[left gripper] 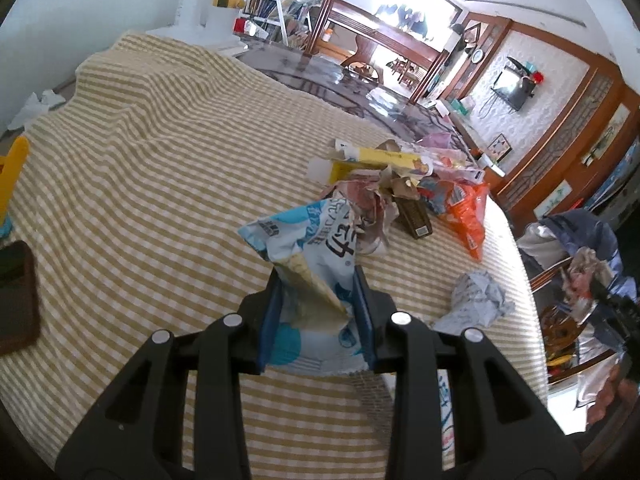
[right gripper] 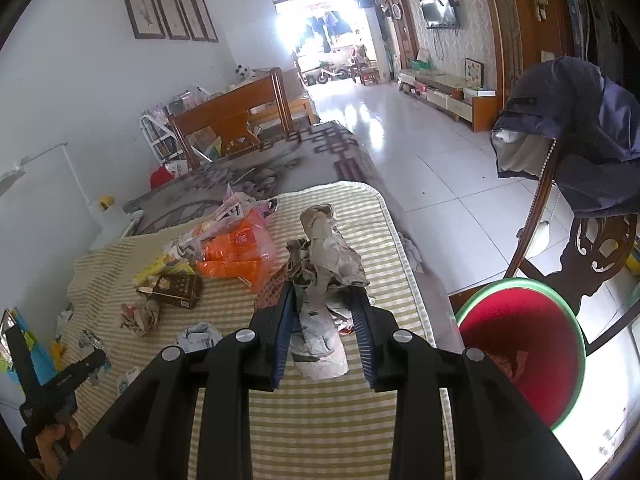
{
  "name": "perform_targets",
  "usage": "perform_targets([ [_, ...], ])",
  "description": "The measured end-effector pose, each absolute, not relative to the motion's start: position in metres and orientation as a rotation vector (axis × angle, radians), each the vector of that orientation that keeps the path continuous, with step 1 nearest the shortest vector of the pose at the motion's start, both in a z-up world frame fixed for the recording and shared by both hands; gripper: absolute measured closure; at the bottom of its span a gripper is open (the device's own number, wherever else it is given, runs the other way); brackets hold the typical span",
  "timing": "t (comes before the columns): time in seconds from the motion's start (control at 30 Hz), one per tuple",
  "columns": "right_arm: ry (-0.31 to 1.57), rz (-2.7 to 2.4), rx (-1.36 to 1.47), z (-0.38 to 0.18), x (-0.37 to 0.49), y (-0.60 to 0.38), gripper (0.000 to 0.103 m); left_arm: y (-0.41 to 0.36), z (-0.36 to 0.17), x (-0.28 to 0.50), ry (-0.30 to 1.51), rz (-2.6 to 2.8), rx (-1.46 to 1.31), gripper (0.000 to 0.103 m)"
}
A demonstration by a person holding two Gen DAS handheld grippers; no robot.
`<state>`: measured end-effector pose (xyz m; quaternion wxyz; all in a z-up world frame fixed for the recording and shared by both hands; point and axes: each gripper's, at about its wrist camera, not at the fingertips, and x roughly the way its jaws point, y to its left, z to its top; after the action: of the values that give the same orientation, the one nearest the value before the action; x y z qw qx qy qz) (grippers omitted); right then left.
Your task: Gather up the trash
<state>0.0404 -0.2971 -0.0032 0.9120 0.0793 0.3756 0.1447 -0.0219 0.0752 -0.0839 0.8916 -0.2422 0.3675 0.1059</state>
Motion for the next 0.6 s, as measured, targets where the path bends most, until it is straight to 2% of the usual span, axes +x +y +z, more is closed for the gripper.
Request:
perform_targets([
  [0.23, 0.794, 0.284, 0.276, -0.005, 0.042, -0.316, 0.073, 0.061, -0.068, -0.024, 0.747, 0.202, -0.476, 0.071],
  [0.6, 0.752, 0.205, 0.133, 0.001, 0.035, -0.308, 0.069, -0.035, -0.046, 0.005, 0.765, -0.024, -0.394, 0.071],
])
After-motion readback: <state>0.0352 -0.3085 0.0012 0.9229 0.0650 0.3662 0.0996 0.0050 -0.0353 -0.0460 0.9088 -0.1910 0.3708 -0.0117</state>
